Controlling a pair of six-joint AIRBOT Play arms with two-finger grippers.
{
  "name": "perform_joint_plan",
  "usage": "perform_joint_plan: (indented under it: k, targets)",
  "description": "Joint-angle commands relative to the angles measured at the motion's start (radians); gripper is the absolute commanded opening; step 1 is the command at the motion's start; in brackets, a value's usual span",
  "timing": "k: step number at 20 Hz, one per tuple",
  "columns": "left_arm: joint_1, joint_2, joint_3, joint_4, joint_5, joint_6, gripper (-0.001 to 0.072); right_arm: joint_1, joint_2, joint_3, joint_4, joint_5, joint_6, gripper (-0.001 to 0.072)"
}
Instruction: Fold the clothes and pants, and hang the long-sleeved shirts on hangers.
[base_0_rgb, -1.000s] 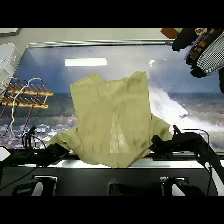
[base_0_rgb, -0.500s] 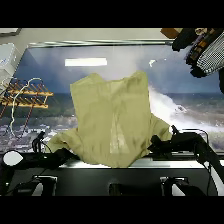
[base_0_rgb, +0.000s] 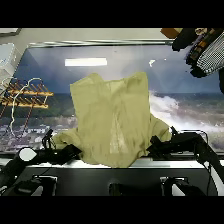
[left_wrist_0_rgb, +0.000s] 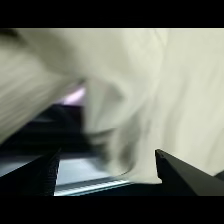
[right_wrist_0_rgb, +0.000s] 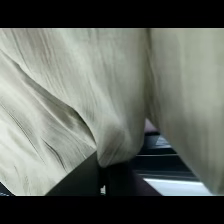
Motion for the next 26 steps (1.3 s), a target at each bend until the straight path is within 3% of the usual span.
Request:
perform_joint_plan:
  k: [1,2,4,6,7,8,13,16,20,22,26]
  targets:
    - [-0.077,-0.065,-0.002,-0.046,0.122,0.011,0.0671,0.000,0.000,0.000,0.002,-0.020,0.007,0.0030]
    - [-0.100,-0.072,-0.002,-0.069,0.148,0.010,0.0664,0.000,0.000,0.000,0.002,-0.023,0.006,0.0030]
    - [-0.135,-0.082,-0.002,-0.105,0.177,0.011,0.0422,0.000,0.017,0.000,0.002,-0.023,0.007,0.0030]
    - [-0.157,-0.083,-0.002,-0.117,0.175,0.011,0.0312,0.000,0.050,0.000,0.003,-0.026,0.007,0.0030]
    - [-0.167,-0.082,-0.002,-0.126,0.160,0.011,0.0093,0.000,0.074,0.000,0.002,-0.034,0.007,0.0030]
    - [-0.168,-0.078,0.000,-0.128,0.139,0.010,0.0024,0.000,0.101,0.000,0.002,-0.047,0.007,0.0030]
    - [-0.167,0.032,0.040,-0.126,-0.073,0.005,0.0022,0.000,0.307,0.000,0.002,-0.212,0.027,0.0030]
    - [-0.167,0.168,0.089,-0.113,-0.203,-0.070,0.0022,0.000,0.511,0.015,0.001,-0.385,0.130,0.0030]
    - [-0.167,0.315,0.230,0.098,-0.392,-0.241,0.0021,0.000,0.769,0.081,-0.002,-0.558,0.355,0.0029]
    - [-0.167,0.316,0.304,0.154,-0.391,-0.254,0.0021,0.000,0.802,0.118,-0.003,-0.540,0.397,0.0029]
    - [-0.167,0.146,0.383,0.164,-0.212,-0.203,0.0021,0.000,0.652,0.153,0.002,-0.289,0.394,0.0030]
